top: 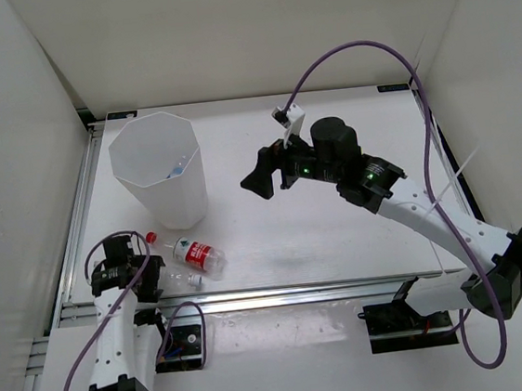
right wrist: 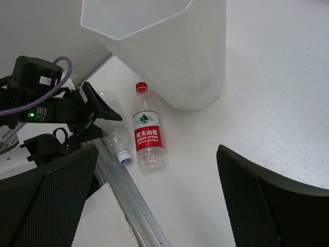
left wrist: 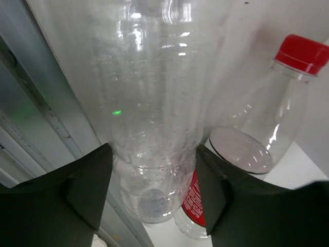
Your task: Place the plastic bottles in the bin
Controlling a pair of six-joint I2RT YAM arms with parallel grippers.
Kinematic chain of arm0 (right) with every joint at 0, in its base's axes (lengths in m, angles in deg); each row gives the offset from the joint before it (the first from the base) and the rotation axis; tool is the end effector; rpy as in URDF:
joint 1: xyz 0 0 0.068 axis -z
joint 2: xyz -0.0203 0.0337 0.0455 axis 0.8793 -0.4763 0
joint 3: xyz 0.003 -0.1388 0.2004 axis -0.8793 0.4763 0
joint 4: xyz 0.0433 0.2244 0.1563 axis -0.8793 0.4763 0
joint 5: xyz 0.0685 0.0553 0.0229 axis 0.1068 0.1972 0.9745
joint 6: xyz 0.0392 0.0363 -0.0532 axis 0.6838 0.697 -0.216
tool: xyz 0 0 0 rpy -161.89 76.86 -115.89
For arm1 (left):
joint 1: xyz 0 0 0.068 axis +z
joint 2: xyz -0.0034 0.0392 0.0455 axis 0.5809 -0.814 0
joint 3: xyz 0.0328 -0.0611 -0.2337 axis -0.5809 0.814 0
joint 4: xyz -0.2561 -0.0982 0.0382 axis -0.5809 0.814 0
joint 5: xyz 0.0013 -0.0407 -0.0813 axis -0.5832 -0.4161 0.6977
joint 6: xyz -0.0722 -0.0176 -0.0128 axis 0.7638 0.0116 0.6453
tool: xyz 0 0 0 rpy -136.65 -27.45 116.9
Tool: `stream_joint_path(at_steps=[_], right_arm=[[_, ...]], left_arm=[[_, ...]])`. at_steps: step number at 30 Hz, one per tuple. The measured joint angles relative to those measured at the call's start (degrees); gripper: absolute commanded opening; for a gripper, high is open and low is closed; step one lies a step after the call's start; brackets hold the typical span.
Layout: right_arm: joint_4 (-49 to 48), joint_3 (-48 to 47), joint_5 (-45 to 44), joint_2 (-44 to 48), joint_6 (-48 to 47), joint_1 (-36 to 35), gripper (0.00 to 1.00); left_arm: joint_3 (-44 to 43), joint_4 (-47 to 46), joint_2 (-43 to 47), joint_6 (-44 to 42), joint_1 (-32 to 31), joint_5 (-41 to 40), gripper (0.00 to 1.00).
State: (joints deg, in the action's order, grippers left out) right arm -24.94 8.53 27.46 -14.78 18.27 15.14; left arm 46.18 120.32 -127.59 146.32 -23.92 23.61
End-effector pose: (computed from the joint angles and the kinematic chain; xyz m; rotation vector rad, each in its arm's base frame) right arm 0.2319 0.2626 0.3686 -0.6172 1.7692 0.9758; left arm 0.1554 0.0343 0.1260 -1.8162 2.1114 -0.2124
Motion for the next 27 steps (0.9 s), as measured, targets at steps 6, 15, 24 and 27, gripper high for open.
stream_joint_path(at_steps=[6,15,24,27], right_arm=[[0.9,0.0,0.0,0.6,-0.6,0.2,1.0],[2.8,0.0,-0.1,1.1,-1.7,0.8,1.0],[2.8,0.0,0.8,1.1,-1.5,1.2,1.0],[2.8,0.0,2.0,1.1,-1.1,1.3,1.0]], left_arm=[[-0.1,-0.8,-1.7,0.2,-0.2,-2.0,0.59],[-19.6,12.7,3.3,0.7,-0.5,-7.7,0.55],[-61.4,16.2,-5.6,-8.9,-0.5,-16.9,0.59],[-64.8,7.8,-9.0,-13.7,-0.5,-15.9,0.6]])
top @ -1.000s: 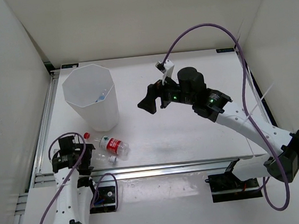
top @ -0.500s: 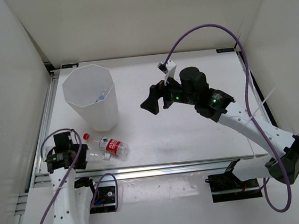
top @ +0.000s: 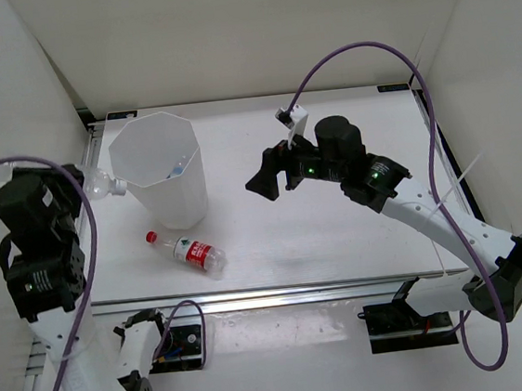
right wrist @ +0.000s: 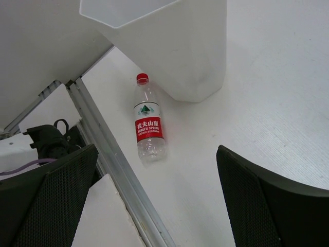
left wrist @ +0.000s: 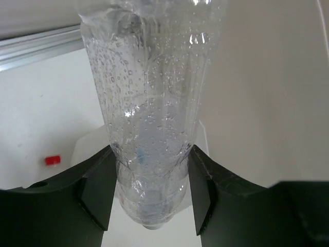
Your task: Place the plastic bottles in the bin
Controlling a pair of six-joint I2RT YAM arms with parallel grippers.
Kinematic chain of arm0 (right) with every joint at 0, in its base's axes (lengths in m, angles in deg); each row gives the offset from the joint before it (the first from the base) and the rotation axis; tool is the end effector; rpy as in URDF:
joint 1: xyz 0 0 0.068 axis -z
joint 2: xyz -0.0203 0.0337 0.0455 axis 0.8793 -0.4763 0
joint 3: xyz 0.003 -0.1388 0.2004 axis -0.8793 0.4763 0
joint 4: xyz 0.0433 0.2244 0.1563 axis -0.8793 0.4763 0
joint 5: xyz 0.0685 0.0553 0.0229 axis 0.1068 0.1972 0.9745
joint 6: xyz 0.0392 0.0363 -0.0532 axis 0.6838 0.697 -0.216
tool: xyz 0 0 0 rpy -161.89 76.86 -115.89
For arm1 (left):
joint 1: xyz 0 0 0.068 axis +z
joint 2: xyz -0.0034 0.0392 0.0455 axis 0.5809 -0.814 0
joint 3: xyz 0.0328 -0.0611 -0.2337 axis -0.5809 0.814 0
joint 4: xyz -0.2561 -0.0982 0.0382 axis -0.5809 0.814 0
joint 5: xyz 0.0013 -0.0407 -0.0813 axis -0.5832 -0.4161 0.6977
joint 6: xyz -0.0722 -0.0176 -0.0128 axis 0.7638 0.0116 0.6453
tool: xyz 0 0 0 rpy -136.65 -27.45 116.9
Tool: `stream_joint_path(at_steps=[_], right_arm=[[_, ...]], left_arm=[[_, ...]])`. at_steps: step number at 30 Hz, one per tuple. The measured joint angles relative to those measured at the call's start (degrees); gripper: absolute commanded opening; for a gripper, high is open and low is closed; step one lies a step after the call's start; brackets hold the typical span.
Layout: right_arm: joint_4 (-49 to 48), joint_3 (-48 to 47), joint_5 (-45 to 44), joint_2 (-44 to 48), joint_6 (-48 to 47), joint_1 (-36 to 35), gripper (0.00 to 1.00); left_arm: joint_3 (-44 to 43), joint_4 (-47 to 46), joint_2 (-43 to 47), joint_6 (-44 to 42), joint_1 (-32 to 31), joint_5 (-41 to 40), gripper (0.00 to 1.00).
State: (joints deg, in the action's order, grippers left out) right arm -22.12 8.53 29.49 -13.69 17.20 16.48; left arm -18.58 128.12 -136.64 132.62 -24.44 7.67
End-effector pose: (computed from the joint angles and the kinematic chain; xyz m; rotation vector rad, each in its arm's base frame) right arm 0.2317 0.2539 0.3684 -0.6436 1.7915 0.9695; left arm 0.1440 0.0483 0.4589 -1.2231 1.4737 -0.2222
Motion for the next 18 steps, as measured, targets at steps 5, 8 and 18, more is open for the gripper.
stream_joint_path(at_steps=[5,8,18], right_arm=[[0.3,1.1,1.2,0.1,0.9,0.0,1.0],[0.9,2.3,1.3,0.3,1.0,0.0,1.0],[3.0,4.5,1.2,3.5,1.0,0.0,1.0]], left_arm=[[-2.1,-9.0,-9.8,-5.1,-0.5,3.3,0.62],[-1.9,-12.9,-15.6,-7.3,-2.7,3.9,0.63],[-3.5,-16.5,-23.1,-14.4,-11.6,3.3,1.0]])
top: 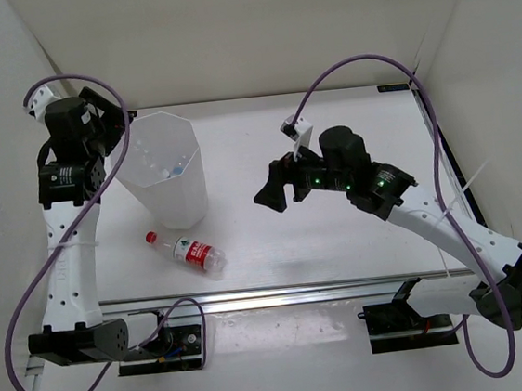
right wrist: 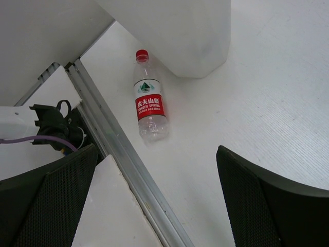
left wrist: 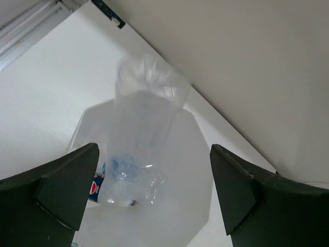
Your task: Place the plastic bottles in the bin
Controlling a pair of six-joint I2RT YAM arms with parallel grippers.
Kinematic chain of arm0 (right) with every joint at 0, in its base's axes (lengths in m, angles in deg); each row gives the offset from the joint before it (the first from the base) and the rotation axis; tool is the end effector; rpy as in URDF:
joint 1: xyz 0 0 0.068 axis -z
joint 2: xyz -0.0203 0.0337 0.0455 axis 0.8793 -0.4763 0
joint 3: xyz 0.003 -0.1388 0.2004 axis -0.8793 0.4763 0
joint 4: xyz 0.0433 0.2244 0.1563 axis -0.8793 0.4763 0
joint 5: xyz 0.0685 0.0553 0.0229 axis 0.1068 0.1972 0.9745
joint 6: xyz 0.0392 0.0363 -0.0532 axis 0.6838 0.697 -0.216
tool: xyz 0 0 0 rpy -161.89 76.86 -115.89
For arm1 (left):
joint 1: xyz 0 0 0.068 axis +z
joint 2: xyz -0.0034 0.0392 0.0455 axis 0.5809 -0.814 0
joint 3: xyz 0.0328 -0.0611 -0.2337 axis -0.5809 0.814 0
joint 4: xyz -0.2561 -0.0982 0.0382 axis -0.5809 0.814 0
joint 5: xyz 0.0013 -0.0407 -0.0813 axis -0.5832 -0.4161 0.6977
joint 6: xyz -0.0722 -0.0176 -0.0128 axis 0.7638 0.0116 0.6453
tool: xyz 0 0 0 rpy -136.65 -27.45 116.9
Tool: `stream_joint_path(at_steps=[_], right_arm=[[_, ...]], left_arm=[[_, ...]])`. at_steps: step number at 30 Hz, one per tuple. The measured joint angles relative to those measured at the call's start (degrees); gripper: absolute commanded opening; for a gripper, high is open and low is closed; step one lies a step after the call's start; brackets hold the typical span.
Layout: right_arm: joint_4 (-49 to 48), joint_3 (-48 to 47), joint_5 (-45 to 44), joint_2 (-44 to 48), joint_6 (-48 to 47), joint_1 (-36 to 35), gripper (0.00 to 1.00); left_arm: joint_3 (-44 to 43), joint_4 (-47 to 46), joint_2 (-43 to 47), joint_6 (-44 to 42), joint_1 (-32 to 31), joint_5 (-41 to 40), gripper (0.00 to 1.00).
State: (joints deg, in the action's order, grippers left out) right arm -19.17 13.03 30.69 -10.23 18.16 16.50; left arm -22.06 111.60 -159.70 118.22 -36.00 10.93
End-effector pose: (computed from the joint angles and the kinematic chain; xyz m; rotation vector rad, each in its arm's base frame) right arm 0.2202 0.2441 0.3500 -0.6561 1.8699 0.9804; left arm 0.2935 0.0138 0.4325 -0.8425 1.7839 -0.2212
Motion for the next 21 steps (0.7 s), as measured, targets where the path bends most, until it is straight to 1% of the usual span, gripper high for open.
stream_joint_path(at_steps=[5,7,9,12,15,17,21], right_arm=[[0.0,1.0,0.0,0.1,0.0,0.0,1.0],[0.0,1.7,0.0,0.1,0.0,0.0,1.0],[0.1,2.5,0.0,0.1,0.0,0.0,1.0],[0.0,3.9,-0.2,0.2,0.0,0.0,1.0],[-0.2,5.5,-0.1,0.2,0.0,0.0,1.0],[-0.2,6.1,0.0,0.1,0.0,0.0,1.0],[-0.8,7.3,0.5,0.2,0.0,0.0,1.0]], left_arm=[[-3.6,-0.3,-0.3,-2.8,-1.6,-2.6,1.0],[-3.6,-0.3,2.8,-3.7,-1.8,-5.3,1.0],[-1.7,-0.6,8.3,-3.2,-1.8,-7.9,1.0],[8.3,-1.4,21.3,-0.4,-1.7,-8.2,1.0],[19.5,0.6,32.1,5.9,-1.8,-4.9,1.0],[29.5,1.6,35.6,10.3,-1.8,-1.7,1.0],[53.7,-0.2,39.8,15.6,-1.8,5.5,1.0]])
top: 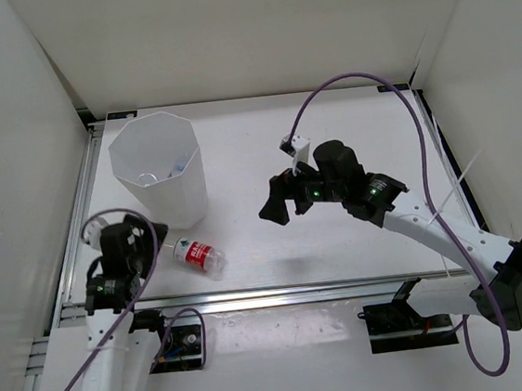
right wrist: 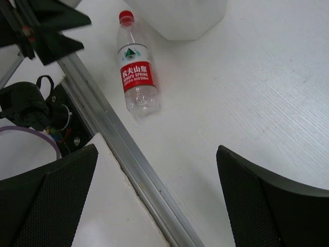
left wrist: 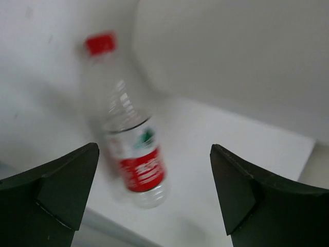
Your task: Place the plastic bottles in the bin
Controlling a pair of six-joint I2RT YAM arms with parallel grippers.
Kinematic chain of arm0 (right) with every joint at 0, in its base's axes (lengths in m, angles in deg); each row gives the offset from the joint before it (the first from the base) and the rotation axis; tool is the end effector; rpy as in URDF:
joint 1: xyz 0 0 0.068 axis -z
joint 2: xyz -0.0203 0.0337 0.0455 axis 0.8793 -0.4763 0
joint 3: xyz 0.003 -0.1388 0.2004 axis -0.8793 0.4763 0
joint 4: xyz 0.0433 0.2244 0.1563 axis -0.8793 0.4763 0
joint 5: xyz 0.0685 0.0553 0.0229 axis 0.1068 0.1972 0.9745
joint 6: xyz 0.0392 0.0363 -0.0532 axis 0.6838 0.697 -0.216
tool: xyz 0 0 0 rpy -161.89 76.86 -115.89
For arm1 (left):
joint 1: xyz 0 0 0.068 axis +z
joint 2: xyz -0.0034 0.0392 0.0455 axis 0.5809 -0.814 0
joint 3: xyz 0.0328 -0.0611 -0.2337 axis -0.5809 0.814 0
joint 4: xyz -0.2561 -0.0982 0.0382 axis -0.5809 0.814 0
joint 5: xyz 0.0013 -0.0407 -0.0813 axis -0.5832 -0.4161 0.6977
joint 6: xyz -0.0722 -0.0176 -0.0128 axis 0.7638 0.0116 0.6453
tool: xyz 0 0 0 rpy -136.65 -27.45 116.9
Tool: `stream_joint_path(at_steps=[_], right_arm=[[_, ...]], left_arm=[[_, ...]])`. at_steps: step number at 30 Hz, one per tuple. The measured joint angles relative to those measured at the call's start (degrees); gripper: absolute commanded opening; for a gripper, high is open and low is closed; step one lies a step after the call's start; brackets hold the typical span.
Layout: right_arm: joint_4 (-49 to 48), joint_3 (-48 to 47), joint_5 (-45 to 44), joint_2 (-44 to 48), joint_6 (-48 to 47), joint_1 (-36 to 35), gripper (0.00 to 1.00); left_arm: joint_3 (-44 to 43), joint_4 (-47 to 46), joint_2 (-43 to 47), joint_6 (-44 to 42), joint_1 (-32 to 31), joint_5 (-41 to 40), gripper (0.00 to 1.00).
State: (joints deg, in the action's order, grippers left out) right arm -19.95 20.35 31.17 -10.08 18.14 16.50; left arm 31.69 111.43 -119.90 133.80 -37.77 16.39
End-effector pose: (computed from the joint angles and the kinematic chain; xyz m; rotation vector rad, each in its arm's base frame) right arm 0.2193 0.2439 0.3025 -0.6790 1.9853 0.9563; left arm 0.1826 0.0032 0.2476 -1.1071 1.9461 -0.3882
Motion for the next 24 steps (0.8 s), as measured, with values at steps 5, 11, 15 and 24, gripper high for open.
stream_joint_path(at_steps=[5,11,15,24], right_arm=[[-0.1,2.7,0.0,0.3,-0.2,0.0,1.0],[0.1,4.2,-0.1,1.8,-0.7,0.0,1.0],[0.0,4.2,-0.1,2.4,-1.2,0.0,1.0],[0.5,6.5,-1.0,3.5,-2.6,0.1,1.0]], left_arm=[[14.4,-0.3,7.4,4.1,0.0,7.0,1.0],[21.1,-8.0,8.3,6.3,0.0,10.4,1.0],[22.1,-13.0,0.2,6.6,0.0,11.3,1.0],[22.1,-23.0,-11.0,6.4,-0.3,12.1,1.0]])
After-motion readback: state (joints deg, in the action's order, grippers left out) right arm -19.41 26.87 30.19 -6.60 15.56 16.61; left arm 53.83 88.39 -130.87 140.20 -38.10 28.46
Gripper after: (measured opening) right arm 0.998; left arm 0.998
